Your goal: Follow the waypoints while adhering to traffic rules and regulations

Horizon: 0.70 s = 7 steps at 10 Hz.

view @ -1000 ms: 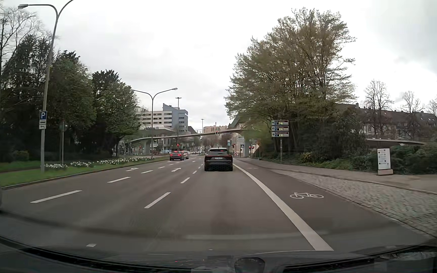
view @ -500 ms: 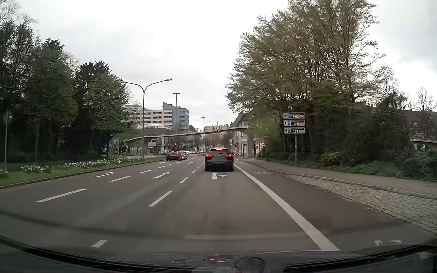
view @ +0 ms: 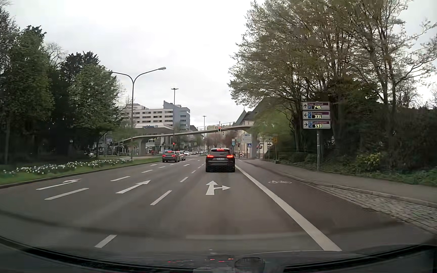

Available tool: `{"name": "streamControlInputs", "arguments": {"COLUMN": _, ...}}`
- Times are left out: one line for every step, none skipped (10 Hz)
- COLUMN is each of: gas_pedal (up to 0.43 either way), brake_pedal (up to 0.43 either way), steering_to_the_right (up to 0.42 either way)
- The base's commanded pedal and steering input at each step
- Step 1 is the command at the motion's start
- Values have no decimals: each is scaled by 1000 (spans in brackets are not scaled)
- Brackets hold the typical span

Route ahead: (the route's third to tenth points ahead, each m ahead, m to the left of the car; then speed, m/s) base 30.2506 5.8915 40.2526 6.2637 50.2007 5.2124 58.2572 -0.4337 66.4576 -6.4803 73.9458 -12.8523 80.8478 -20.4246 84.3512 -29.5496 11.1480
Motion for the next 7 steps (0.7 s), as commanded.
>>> {"name": "streamControlInputs", "arguments": {"gas_pedal": 0, "brake_pedal": 0, "steering_to_the_right": -6}}
{"name": "streamControlInputs", "arguments": {"gas_pedal": 0, "brake_pedal": 0, "steering_to_the_right": -6}}
{"name": "streamControlInputs", "arguments": {"gas_pedal": 0, "brake_pedal": 0, "steering_to_the_right": -6}}
{"name": "streamControlInputs", "arguments": {"gas_pedal": 0, "brake_pedal": 24, "steering_to_the_right": -6}}
{"name": "streamControlInputs", "arguments": {"gas_pedal": 0, "brake_pedal": 30, "steering_to_the_right": -6}}
{"name": "streamControlInputs", "arguments": {"gas_pedal": 0, "brake_pedal": 49, "steering_to_the_right": -6}}
{"name": "streamControlInputs", "arguments": {"gas_pedal": 0, "brake_pedal": 61, "steering_to_the_right": -6}}
